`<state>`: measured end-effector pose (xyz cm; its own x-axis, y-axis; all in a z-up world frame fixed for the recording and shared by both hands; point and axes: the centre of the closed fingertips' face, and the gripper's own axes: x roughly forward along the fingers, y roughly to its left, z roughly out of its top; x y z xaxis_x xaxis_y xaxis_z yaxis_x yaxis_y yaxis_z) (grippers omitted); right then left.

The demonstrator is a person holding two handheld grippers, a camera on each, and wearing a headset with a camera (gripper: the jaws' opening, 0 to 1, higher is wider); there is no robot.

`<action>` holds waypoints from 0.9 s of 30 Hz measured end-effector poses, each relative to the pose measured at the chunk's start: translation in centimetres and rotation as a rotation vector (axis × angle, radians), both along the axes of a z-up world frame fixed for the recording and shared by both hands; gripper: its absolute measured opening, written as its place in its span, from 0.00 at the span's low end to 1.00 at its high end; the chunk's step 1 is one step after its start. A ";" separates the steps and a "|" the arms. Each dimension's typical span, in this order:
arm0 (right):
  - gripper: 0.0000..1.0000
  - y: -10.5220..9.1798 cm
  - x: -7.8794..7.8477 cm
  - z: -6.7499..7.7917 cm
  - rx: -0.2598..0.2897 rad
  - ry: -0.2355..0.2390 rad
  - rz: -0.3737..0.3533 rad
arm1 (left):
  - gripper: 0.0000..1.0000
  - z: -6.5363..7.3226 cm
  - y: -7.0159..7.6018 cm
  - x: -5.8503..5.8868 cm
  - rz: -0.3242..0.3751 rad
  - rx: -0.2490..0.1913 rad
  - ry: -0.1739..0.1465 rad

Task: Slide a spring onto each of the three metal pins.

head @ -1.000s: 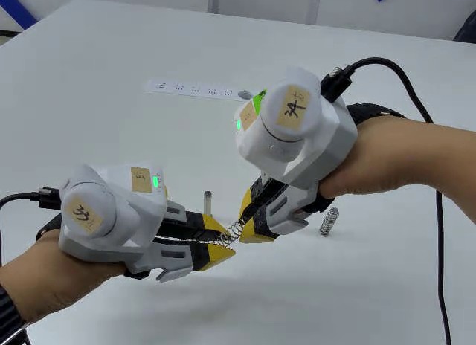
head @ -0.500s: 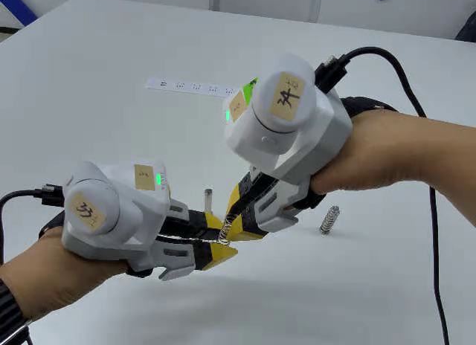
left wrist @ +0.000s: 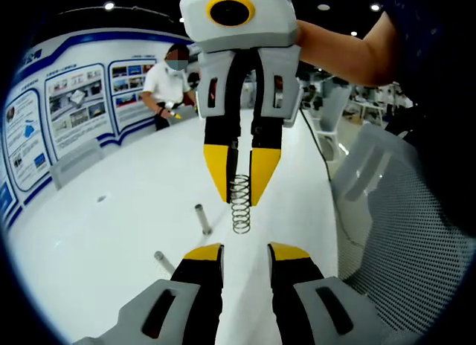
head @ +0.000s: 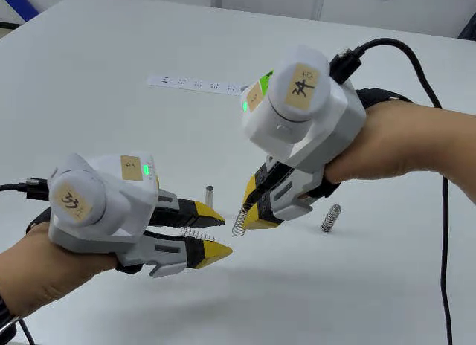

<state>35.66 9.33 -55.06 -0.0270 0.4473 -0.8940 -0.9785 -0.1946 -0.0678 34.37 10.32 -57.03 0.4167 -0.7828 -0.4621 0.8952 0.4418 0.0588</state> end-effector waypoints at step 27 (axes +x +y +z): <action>0.12 -3.7 6.9 -0.5 -0.054 -0.078 -0.158 | 0.48 0.2 4.4 0.1 0.162 -0.023 0.020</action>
<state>42.54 5.61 -55.51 0.1098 0.3921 -0.9134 -0.9894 -0.0446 -0.1381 34.51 14.68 -56.83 0.5294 -0.7166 -0.4541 0.8130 0.5815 0.0300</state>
